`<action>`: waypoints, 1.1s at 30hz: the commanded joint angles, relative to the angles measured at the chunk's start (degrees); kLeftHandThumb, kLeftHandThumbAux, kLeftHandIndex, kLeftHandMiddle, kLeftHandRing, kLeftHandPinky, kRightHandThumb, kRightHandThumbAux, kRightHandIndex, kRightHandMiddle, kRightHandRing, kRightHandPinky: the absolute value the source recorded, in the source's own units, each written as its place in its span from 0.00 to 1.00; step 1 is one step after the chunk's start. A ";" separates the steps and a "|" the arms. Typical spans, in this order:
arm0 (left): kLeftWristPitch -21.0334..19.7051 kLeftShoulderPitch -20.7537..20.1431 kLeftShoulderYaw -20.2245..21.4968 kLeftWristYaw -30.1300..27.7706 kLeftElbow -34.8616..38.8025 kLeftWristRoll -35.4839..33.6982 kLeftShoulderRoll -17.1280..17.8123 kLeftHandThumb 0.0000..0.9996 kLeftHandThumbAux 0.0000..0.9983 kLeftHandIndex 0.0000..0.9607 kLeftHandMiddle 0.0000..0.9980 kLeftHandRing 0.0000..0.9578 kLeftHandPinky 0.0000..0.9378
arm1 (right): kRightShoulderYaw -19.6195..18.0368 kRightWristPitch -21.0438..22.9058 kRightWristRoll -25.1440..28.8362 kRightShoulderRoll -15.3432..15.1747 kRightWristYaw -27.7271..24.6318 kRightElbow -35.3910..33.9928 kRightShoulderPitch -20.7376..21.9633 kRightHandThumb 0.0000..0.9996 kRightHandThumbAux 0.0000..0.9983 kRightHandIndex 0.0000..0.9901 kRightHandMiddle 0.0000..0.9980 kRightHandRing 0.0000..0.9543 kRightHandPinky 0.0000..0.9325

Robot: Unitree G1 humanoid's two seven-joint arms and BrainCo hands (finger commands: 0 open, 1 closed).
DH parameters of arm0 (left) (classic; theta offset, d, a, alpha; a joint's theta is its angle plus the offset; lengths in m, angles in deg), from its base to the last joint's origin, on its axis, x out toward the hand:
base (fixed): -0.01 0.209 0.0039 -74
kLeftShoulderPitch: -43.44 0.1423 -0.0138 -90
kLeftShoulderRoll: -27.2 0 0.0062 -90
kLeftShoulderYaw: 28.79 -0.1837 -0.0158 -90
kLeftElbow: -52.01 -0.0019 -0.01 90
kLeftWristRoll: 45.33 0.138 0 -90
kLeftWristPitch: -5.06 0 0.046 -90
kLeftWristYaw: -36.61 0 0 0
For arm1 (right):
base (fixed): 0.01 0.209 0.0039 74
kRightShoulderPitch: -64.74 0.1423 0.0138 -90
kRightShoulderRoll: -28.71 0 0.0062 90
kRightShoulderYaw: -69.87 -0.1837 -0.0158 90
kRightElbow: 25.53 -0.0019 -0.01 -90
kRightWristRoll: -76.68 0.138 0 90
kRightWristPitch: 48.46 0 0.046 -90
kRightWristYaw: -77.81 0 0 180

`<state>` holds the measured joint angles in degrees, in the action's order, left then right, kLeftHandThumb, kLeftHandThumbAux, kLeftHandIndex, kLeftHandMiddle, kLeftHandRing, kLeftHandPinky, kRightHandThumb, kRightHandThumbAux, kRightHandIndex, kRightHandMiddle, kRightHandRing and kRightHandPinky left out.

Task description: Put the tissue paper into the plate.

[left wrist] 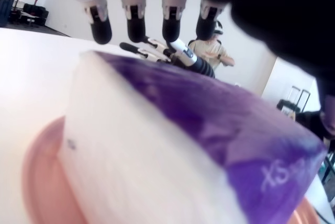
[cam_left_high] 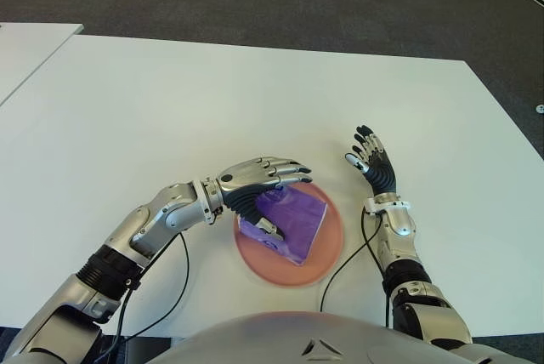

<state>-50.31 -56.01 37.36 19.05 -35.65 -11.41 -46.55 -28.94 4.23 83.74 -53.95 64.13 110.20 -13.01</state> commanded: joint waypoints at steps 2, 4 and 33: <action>-0.18 -1.59 -1.01 -3.48 0.19 1.59 1.16 0.00 0.38 0.00 0.00 0.00 0.00 | 0.58 4.10 -1.12 2.24 0.66 8.61 -10.11 0.15 0.65 0.00 0.01 0.00 0.02; -0.59 -1.75 -0.87 -4.23 0.63 1.22 1.29 0.00 0.38 0.00 0.00 0.00 0.00 | 0.60 4.06 -1.14 2.27 0.69 8.66 -10.12 0.15 0.65 0.00 0.01 0.00 0.02; -14.74 -7.22 23.48 0.16 -15.61 -30.19 -8.95 0.00 0.63 0.00 0.00 0.00 0.00 | 1.24 3.84 -1.41 2.77 1.53 8.63 -10.25 0.15 0.65 0.00 0.01 0.00 0.02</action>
<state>-63.82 -63.73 58.55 15.86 -45.54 -38.89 -51.78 -28.61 4.21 83.67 -53.94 65.19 110.29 -12.88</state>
